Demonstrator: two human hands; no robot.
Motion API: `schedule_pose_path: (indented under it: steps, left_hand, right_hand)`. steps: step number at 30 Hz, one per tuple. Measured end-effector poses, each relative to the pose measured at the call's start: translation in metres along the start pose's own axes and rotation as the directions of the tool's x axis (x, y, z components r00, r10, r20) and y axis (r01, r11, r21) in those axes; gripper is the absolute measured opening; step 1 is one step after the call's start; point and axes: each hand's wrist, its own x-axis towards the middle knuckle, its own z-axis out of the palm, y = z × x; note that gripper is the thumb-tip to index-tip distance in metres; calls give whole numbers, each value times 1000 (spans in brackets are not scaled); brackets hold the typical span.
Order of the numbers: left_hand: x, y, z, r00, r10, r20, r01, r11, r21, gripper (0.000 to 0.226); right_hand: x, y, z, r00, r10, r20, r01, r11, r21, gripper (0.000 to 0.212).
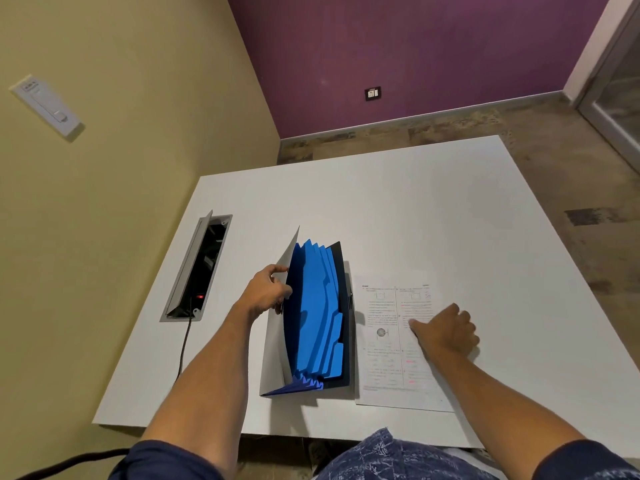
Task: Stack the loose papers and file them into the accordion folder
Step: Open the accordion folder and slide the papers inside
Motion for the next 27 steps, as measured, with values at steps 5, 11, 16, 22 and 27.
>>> schedule_pose_path:
  steps: [5, 11, 16, 22, 27]
  left_hand:
    - [-1, 1, 4, 1000, -2, 17, 2, 1000, 19, 61]
    - [-2, 1, 5, 1000, -10, 25, 9, 999, 33, 62]
    - [-3, 0, 3, 1000, -17, 18, 16, 999, 32, 63]
    - [-5, -1, 1, 1000, -22, 15, 22, 1000, 16, 62]
    - [-4, -2, 0, 1000, -19, 22, 18, 1000, 14, 62]
  right_hand:
    - [-10, 15, 12, 1000, -15, -18, 12, 985, -169, 102]
    - [-12, 6, 19, 1000, -5, 5, 5, 988, -153, 102]
    - [-3, -1, 17, 988, 132, 83, -135, 990, 28, 91]
    - [8, 9, 12, 976, 171, 133, -196, 958, 207, 82]
    - [7, 11, 8, 961, 183, 208, -233, 941, 245, 60]
